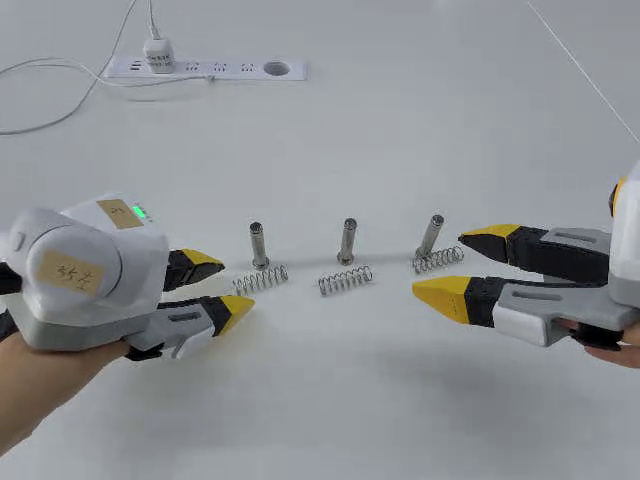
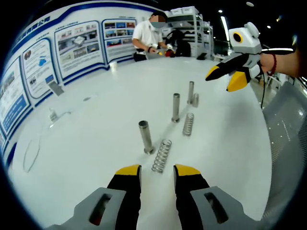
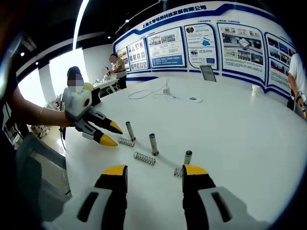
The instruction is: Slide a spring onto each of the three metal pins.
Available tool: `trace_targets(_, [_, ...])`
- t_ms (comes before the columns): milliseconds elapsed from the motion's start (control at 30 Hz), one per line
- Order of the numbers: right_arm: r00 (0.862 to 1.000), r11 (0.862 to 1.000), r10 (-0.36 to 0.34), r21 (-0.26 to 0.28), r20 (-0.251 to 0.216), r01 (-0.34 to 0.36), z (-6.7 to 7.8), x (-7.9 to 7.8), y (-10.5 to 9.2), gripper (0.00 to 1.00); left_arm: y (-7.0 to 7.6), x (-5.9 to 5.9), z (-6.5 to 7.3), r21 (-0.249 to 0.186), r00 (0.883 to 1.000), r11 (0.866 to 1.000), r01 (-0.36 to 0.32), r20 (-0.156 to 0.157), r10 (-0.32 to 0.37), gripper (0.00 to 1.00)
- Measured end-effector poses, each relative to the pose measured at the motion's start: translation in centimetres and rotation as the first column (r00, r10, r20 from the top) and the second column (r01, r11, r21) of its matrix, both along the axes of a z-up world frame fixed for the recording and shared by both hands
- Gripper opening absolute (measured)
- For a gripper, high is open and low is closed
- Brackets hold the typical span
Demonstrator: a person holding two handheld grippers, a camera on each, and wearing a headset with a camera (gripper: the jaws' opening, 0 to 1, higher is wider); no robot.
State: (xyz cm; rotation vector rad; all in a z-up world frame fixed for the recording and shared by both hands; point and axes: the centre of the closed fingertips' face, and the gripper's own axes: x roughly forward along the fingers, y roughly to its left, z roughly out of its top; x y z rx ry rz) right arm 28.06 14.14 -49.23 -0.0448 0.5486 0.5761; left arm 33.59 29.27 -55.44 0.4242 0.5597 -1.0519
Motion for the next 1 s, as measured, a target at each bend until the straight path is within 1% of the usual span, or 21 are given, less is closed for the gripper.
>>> trace_targets(100, [1.000,1.000,0.003,-0.003,-0.002,-0.003,-0.1,0.0,0.0,0.47,-0.2,0.0,-0.3,0.004,1.000,1.000,0.012,-0.002,-0.012,0.25])
trace_targets(200, [1.000,1.000,0.002,0.002,-0.005,-0.002,-0.1,0.1,0.1,0.47,-0.5,0.3,-0.4,0.003,1.000,1.000,0.023,0.006,-0.023,0.21])
trace_targets(300, [1.000,1.000,-0.001,0.007,-0.015,0.001,-0.3,0.2,0.2,0.47,-0.7,0.5,-0.4,0.006,0.999,0.999,0.031,0.014,-0.031,0.21])
trace_targets(367, [1.000,1.000,0.001,0.007,-0.017,0.000,-0.4,0.2,0.3,0.46,-0.9,0.4,-0.3,-0.001,0.999,0.999,0.043,0.010,-0.043,0.19])
trace_targets(433, [1.000,1.000,0.002,0.010,-0.017,-0.002,-0.3,0.2,0.5,0.46,-1.0,0.3,-0.4,0.001,0.998,0.998,0.057,0.009,-0.057,0.18])
trace_targets(500, [1.000,1.000,0.006,0.016,-0.021,-0.005,-0.3,0.2,0.7,0.46,-1.0,0.2,-0.6,0.013,0.998,0.998,0.064,0.010,-0.064,0.18])
trace_targets(533, [1.000,1.000,0.007,0.015,-0.021,-0.006,-0.3,0.2,0.7,0.46,-1.0,0.2,-0.5,0.007,0.998,0.998,0.067,0.013,-0.067,0.17])
trace_targets(633, [1.000,1.000,0.009,0.012,-0.023,-0.008,-0.4,0.1,0.8,0.45,-1.0,0.3,-0.6,0.010,0.998,0.998,0.068,0.016,-0.069,0.14])
trace_targets(700, [1.000,1.000,0.005,0.016,-0.023,-0.005,-0.3,0.2,0.8,0.45,-1.0,0.2,-0.5,0.012,0.997,0.997,0.075,0.025,-0.076,0.12])
trace_targets(800, [1.000,1.000,0.001,0.021,-0.022,-0.001,-0.3,0.2,0.8,0.45,-1.0,0.0,-0.5,0.015,0.996,0.996,0.087,0.033,-0.088,0.11])
trace_targets(900, [1.000,1.000,-0.001,0.025,-0.021,0.001,-0.2,0.2,0.9,0.45,-0.9,-0.1,-0.4,0.013,0.996,0.996,0.085,0.034,-0.085,0.11])
trace_targets(967, [1.000,1.000,0.000,0.026,-0.018,0.001,-0.1,0.2,1.0,0.45,-0.7,-0.1,-0.3,0.005,0.996,0.997,0.077,0.041,-0.077,0.10])
trace_targets(1000, [1.000,1.000,-0.001,0.028,-0.018,0.001,0.0,0.2,1.1,0.45,-0.7,-0.2,-0.2,-0.002,0.997,0.997,0.072,0.034,-0.072,0.10])
